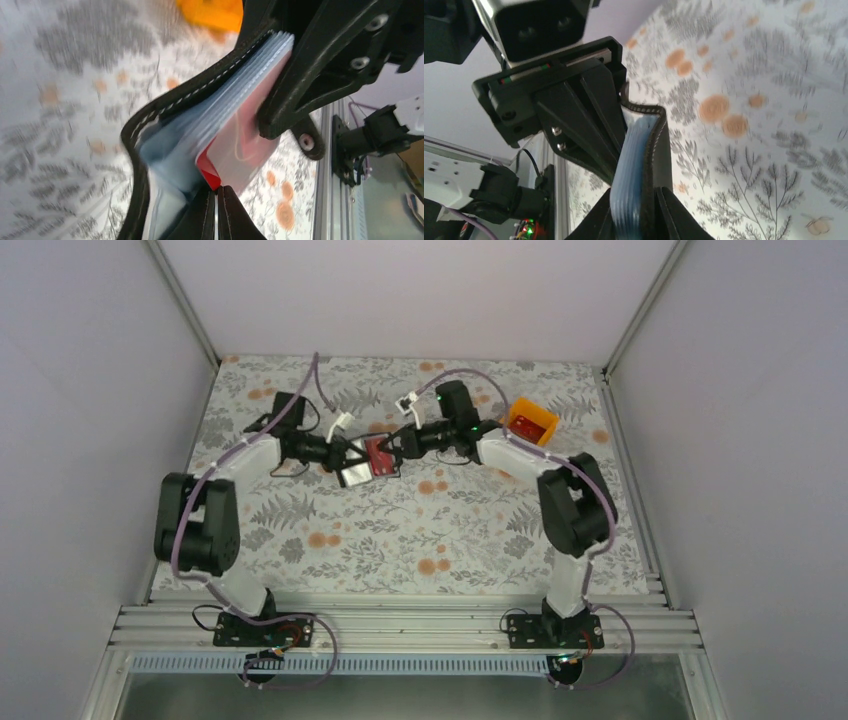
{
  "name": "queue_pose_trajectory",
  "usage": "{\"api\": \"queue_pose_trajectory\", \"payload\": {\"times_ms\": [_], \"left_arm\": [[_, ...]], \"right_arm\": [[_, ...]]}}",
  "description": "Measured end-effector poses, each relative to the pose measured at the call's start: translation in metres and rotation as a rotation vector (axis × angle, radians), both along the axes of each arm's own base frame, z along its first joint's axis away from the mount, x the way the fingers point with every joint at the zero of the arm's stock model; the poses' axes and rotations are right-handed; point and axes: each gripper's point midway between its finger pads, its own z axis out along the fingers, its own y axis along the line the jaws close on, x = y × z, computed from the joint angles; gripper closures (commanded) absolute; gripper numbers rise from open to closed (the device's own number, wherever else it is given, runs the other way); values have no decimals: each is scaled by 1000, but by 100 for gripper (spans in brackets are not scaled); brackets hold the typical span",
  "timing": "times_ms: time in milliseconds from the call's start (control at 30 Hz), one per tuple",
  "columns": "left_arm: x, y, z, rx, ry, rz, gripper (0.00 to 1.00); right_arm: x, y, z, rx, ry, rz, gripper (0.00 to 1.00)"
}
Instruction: Take the credit cards out of the card holder
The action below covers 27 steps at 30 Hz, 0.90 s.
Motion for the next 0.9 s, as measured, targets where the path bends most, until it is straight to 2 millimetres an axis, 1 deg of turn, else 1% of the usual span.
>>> {"api": "queue_pose_trajectory", "payload": {"times_ms": [67, 100, 167, 267, 300, 367, 400, 433, 500, 567, 600, 633, 700, 733, 767, 800, 900], "left_arm": [[-4, -2, -38, 19, 85, -2, 98], [-6, -3, -53, 30, 118, -2, 98], [-7, -3, -80, 54, 156, 6, 98], [2, -1, -114, 92, 193, 30, 98], [4, 0, -128, 103, 216, 36, 98], [9, 0, -148, 111, 263, 43, 98], [9, 0, -156, 110, 284, 44, 98], [10, -1, -158, 101, 292, 41, 98], [11, -2, -156, 96, 280, 37, 98], [14, -3, -149, 96, 248, 35, 97], [15, -2, -144, 98, 227, 34, 94], [17, -1, -138, 100, 199, 32, 88], [22, 2, -126, 103, 160, 30, 72], [25, 4, -118, 102, 139, 32, 62], [28, 8, -111, 96, 119, 36, 55], [30, 12, -104, 93, 109, 47, 49], [35, 28, -92, 112, 61, 82, 25]], "right_arm": [[2, 5, -34, -28, 56, 12, 75], [2, 8, -47, -35, 75, 20, 74], [2, 13, -69, -44, 102, 35, 75], [9, 14, -103, -60, 144, 28, 76], [12, 12, -116, -66, 166, 18, 78], [17, 5, -140, -81, 209, -10, 86], [19, -1, -149, -90, 232, -29, 90], [20, -6, -153, -95, 248, -40, 94], [20, -10, -152, -87, 271, -38, 95], [20, -10, -149, -76, 263, -25, 96], [21, -12, -148, -70, 261, -21, 96], [20, -13, -145, -63, 259, -14, 96], [20, -16, -138, -54, 261, -7, 96], [21, -18, -133, -47, 255, -5, 96], [23, -21, -125, -38, 244, -7, 96], [25, -25, -116, -31, 230, -7, 96], [25, -30, -77, 8, 159, 2, 96]]}}
